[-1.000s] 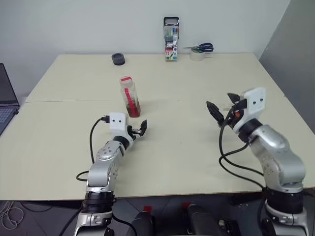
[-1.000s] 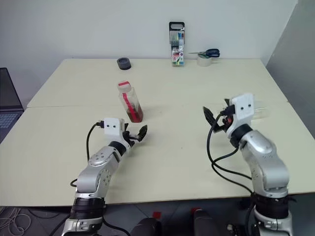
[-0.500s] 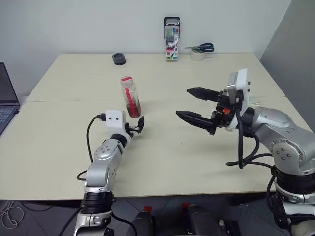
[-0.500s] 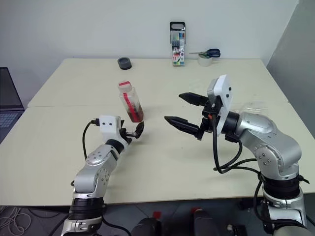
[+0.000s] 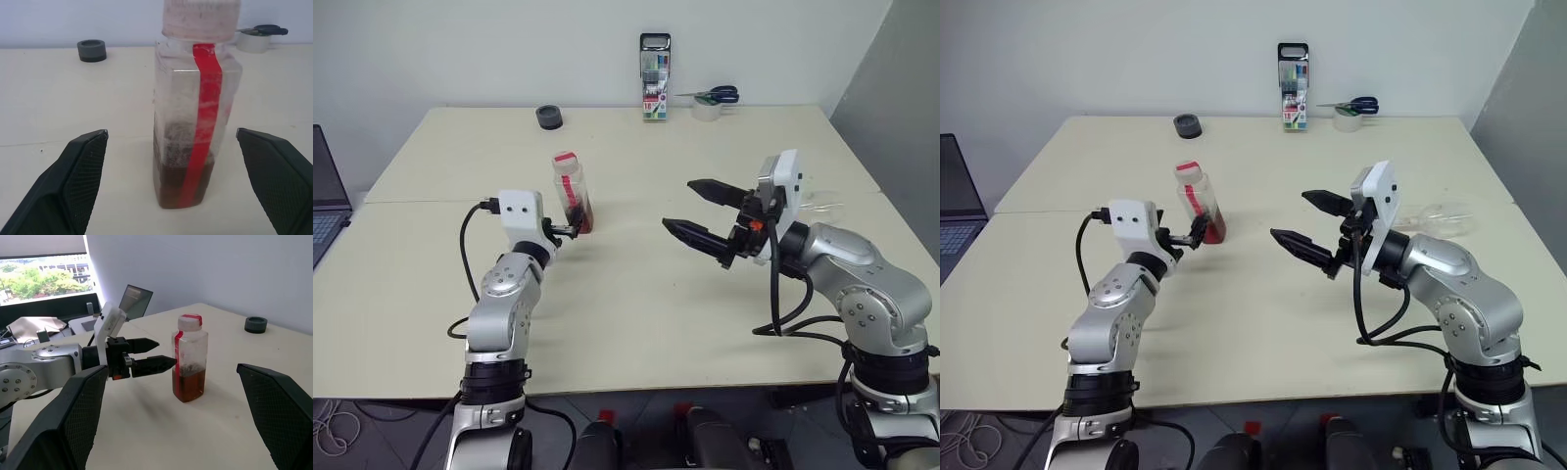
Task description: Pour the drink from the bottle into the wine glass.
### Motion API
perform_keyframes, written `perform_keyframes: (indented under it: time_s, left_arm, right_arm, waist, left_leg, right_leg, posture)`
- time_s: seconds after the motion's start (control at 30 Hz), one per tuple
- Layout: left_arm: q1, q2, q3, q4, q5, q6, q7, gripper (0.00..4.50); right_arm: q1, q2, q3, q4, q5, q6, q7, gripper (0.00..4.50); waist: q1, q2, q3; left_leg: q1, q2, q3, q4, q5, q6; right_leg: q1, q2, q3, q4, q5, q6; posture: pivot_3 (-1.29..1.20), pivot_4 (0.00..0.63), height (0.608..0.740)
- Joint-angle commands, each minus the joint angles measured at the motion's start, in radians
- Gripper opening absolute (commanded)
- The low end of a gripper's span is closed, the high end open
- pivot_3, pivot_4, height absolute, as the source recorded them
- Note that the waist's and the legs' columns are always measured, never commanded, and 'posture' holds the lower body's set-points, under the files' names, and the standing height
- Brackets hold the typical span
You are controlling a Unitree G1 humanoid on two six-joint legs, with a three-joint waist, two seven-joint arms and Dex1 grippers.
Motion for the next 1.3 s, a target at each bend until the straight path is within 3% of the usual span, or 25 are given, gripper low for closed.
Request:
perform_keyframes:
  time_s: [0.03, 0.63, 1.1, 1.2, 1.3]
  left_arm:
    - [-0.054, 0.005, 0.000, 0.022, 0.006, -0.040, -0.011, 4.49]
    - [-0.264, -0.001, -0.005, 0.341, 0.046, -0.226, -0.029, 4.49]
    - [-0.312, 0.004, 0.008, 0.459, 0.036, -0.301, -0.061, 4.49]
    - [-0.314, -0.001, 0.015, 0.465, 0.026, -0.310, -0.070, 3.90]
    - [-0.312, -0.002, 0.015, 0.463, 0.024, -0.311, -0.072, 3.00]
  right_arm:
    - [-0.007, -0.002, -0.004, -0.041, -0.004, -0.021, -0.018, 4.50]
    - [-0.002, -0.015, -0.013, -0.078, 0.022, -0.007, -0.063, 4.50]
    - [0.010, -0.020, -0.014, -0.089, 0.027, -0.003, -0.079, 4.50]
    - [0.009, -0.021, -0.013, -0.086, 0.026, -0.005, -0.082, 4.50]
    - [0.011, -0.019, -0.012, -0.086, 0.025, -0.006, -0.085, 4.50]
  waist:
    - [0.000, 0.000, 0.000]
    - [0.000, 0.000, 0.000]
    - [0.000, 0.000, 0.000]
    - [-0.001, 0.000, 0.000]
    - [-0.001, 0.000, 0.000]
  left_leg:
    - [0.000, 0.000, 0.000, 0.000, 0.000, 0.000]
    - [-0.001, 0.000, 0.000, 0.000, 0.000, 0.000]
    - [-0.001, 0.000, 0.000, 0.000, 0.000, 0.000]
    - [-0.001, 0.000, 0.000, 0.000, 0.000, 0.000]
    - [-0.001, 0.000, 0.000, 0.000, 0.000, 0.000]
  right_leg:
    - [0.000, 0.000, 0.000, 0.000, 0.000, 0.000]
    - [0.000, 0.000, 0.000, 0.000, 0.000, 0.000]
    - [-0.001, 0.000, 0.000, 0.000, 0.000, 0.000]
    - [-0.001, 0.000, 0.000, 0.000, 0.000, 0.000]
    - [-0.001, 0.000, 0.000, 0.000, 0.000, 0.000]
  posture:
    - [0.00, 0.150, 0.740]
    - [0.00, 0.150, 0.740]
    - [0.00, 0.150, 0.740]
    - [0.00, 0.150, 0.740]
    - [0.00, 0.150, 0.740]
